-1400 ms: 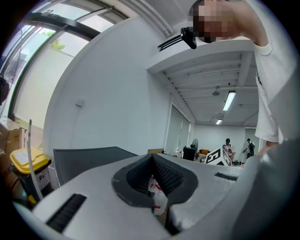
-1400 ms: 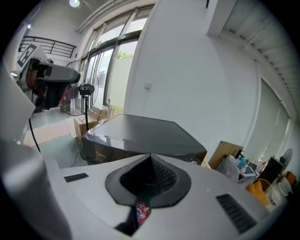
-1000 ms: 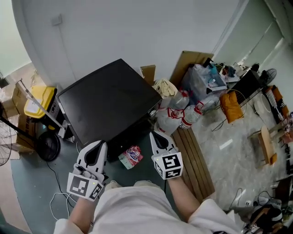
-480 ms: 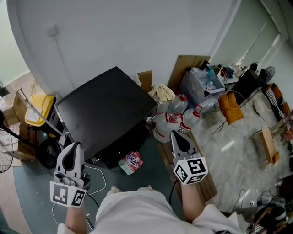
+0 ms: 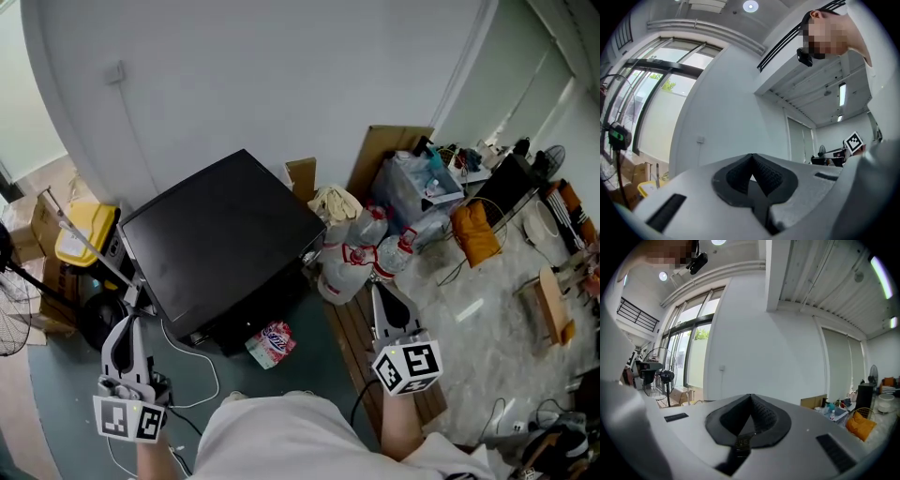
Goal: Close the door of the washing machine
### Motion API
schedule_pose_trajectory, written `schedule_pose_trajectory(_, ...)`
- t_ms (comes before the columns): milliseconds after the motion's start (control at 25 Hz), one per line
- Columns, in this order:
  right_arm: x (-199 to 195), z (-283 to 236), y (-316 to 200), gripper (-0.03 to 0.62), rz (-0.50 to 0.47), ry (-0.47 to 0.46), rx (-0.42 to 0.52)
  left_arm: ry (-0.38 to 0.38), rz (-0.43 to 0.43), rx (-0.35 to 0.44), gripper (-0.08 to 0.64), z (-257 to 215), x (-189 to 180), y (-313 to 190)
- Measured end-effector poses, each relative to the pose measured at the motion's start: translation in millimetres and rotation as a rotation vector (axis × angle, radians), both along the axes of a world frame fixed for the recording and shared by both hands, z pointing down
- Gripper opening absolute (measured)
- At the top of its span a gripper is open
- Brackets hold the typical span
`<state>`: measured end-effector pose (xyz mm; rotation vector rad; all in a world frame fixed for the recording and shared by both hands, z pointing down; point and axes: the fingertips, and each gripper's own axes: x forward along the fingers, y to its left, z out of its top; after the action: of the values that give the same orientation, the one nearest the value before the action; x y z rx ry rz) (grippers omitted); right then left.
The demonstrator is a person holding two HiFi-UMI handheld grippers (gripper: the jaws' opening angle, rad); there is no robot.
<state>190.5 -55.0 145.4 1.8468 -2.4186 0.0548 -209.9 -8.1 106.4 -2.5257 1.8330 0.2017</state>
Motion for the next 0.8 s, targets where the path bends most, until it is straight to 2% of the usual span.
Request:
schedule_pose_trajectory(160,-2,-1,-1,-0.002,-0.007,-0.004,0.003,0.011,-0.038,0.006,0.003,0,-9,6)
schedule_pose_trajectory(800,-27,-2,-12,-0.003,-0.079,-0.001,0.019,0.007,-0.085,0.012,0.004,2,-13,19)
